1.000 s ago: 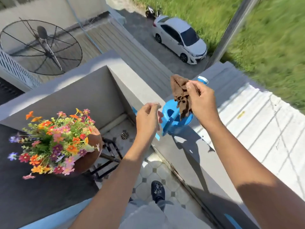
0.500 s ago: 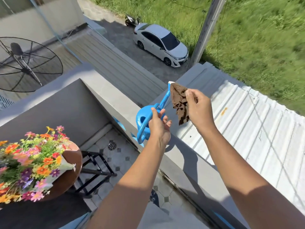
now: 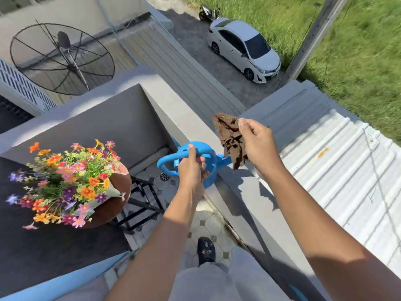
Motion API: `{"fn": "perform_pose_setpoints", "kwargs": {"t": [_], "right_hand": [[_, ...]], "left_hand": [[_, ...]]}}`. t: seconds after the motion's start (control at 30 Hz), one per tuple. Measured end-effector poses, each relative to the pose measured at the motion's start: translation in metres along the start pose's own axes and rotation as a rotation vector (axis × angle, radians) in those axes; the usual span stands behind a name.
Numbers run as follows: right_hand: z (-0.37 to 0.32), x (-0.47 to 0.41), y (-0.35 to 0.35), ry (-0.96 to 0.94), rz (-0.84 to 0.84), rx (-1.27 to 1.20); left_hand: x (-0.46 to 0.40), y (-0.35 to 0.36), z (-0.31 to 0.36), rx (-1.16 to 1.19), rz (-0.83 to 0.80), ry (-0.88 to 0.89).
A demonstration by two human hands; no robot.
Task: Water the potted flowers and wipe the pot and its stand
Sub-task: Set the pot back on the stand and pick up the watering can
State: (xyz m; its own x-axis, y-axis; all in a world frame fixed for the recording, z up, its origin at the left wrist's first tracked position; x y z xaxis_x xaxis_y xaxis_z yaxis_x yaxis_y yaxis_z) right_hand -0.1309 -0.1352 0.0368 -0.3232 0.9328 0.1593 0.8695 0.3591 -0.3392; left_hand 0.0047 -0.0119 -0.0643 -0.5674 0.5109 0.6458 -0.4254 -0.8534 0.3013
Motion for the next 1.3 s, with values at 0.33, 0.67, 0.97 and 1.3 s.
{"fn": "perform_pose_setpoints", "kwargs": {"t": [0.33, 0.67, 0.97, 1.3], "right_hand": [[0.13, 0.008, 0.197, 0.344, -0.42, -0.173], [0.442, -0.034, 0.341, 0.564, -0.266, 0.078], [0.608, -0.056, 0.37, 0.713, -0.326, 0.083], [0.694, -0.051, 0.363, 1.065, -0.357, -0.001]], "left_hand": [[-0.139, -0.166, -0.027, -0.536, 0.125, -0.01], [-0.383, -0.302, -0.212, -0.813, 0.246, -0.067], [-0.548, -0.347, -0.372, -0.913, 0.21, -0.147], [-0.595, -0.336, -0.424, -0.876, 0.108, -0.187]]}}
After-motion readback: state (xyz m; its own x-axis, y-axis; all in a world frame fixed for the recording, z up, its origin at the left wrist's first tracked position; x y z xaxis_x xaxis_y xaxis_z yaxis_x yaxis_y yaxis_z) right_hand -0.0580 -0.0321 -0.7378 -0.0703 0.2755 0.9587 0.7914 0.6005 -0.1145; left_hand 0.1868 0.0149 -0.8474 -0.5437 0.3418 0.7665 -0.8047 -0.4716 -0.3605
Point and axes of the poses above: each hand's wrist, its own x-axis away from the middle knuckle, its own y-axis out of the palm, z = x × y, the point moved 8 cm from there along -x, towards the middle knuckle, and after that the axes turned 6 degrees about x, right-handed, at the moved point
